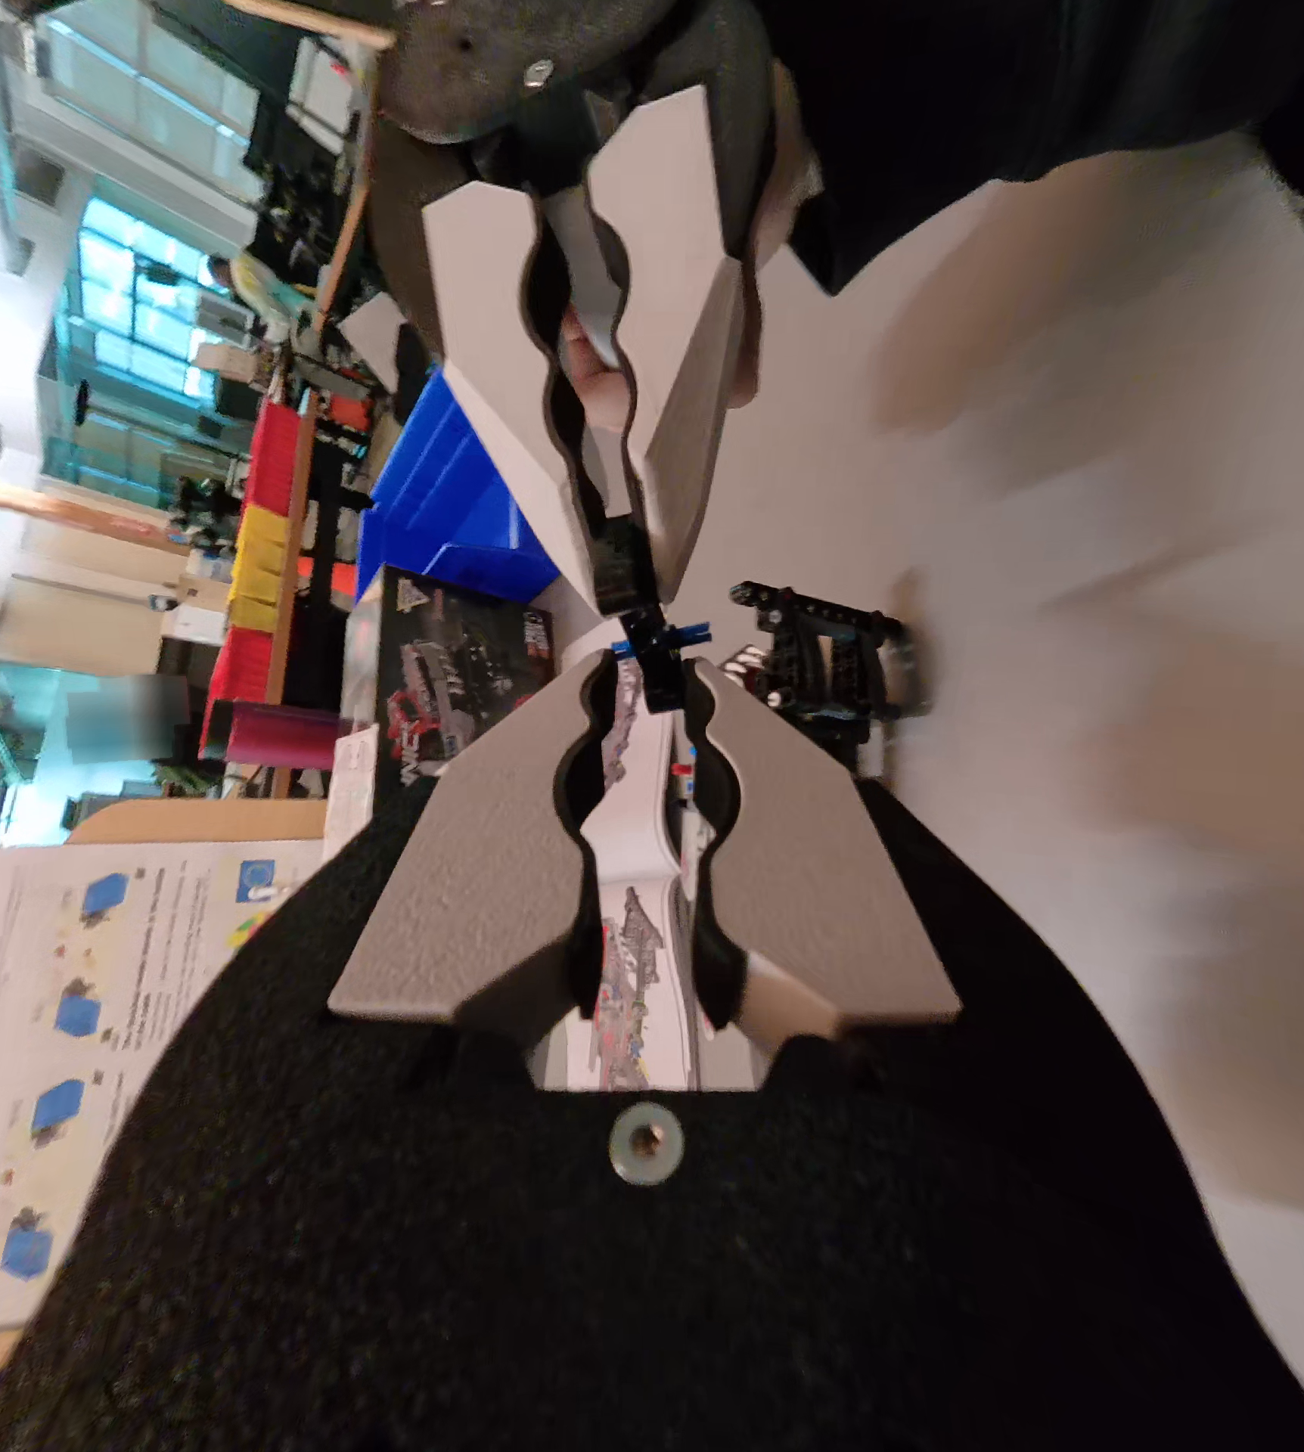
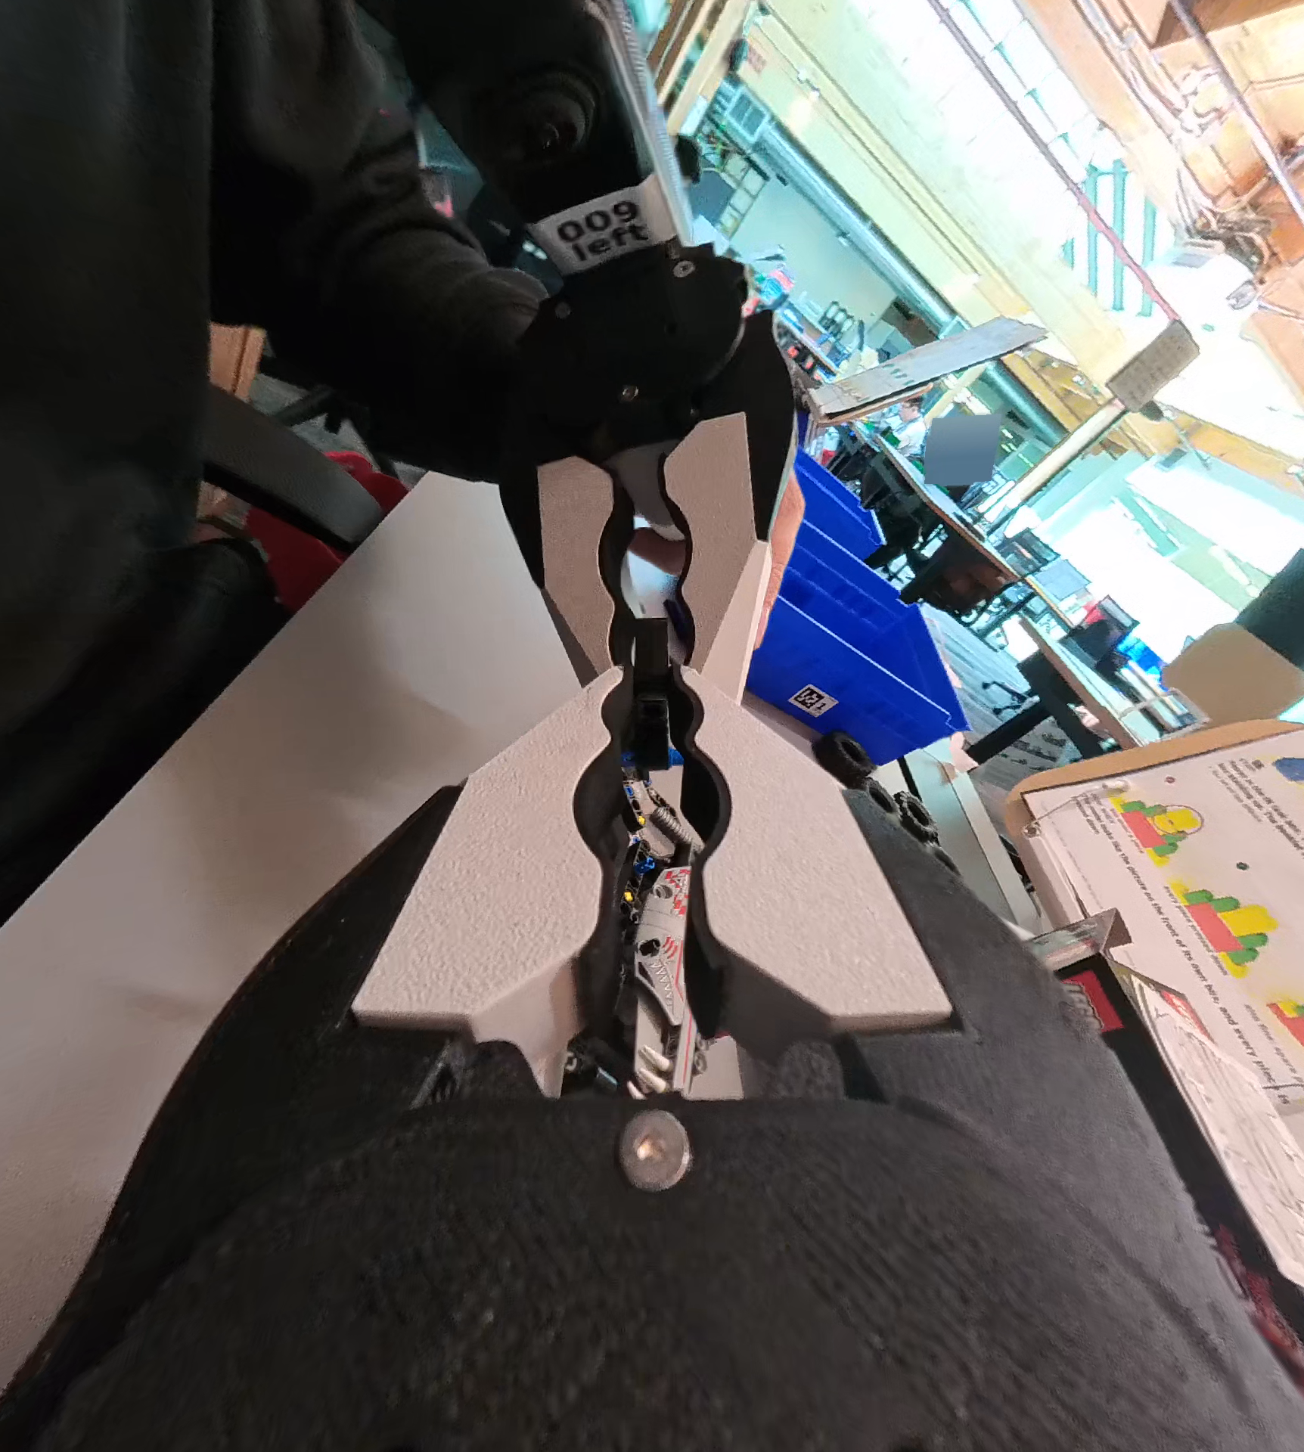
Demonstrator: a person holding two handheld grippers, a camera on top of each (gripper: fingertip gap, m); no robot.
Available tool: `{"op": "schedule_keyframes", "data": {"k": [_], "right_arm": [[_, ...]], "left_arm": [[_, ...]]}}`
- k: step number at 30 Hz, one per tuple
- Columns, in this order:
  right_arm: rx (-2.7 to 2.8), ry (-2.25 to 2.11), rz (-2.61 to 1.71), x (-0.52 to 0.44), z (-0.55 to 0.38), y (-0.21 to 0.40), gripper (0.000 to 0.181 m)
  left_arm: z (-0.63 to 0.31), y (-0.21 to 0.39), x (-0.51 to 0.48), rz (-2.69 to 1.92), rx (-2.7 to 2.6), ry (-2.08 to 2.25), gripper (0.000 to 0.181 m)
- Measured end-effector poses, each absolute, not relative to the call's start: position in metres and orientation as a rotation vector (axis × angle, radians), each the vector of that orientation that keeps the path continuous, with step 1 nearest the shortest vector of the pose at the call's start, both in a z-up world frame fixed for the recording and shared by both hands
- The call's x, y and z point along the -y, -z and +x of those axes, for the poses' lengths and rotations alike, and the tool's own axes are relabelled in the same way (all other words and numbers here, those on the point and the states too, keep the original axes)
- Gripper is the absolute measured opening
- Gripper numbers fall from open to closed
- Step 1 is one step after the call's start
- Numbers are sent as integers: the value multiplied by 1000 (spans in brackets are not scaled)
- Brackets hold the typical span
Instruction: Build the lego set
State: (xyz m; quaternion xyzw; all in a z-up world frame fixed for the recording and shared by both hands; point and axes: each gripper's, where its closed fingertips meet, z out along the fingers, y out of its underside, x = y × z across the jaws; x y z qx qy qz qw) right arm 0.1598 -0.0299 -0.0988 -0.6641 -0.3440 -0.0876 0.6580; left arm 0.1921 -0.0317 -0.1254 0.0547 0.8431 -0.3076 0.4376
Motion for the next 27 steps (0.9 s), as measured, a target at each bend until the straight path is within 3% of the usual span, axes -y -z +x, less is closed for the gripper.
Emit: {"op": "schedule_keyframes", "data": {"k": [6,11,19,23,27], "right_arm": [[637,135,-1502,23,176,101,8],[285,-31,-1656,9,207,108,51],[-67,-188,-1764,-11,227,134,35],[-62,-167,-1923,-14,224,162,43],[-40,-112,-1938,-19,222,164,23]], "left_arm": [[204,130,18,87,-2045,722,13],[230,143,-18,95,-1884,373,13],[244,157,-32,157,-1697,23,13],[246,158,-34,162,-1646,-46,13],[249,158,-39,159,-1617,-78,13]]}}
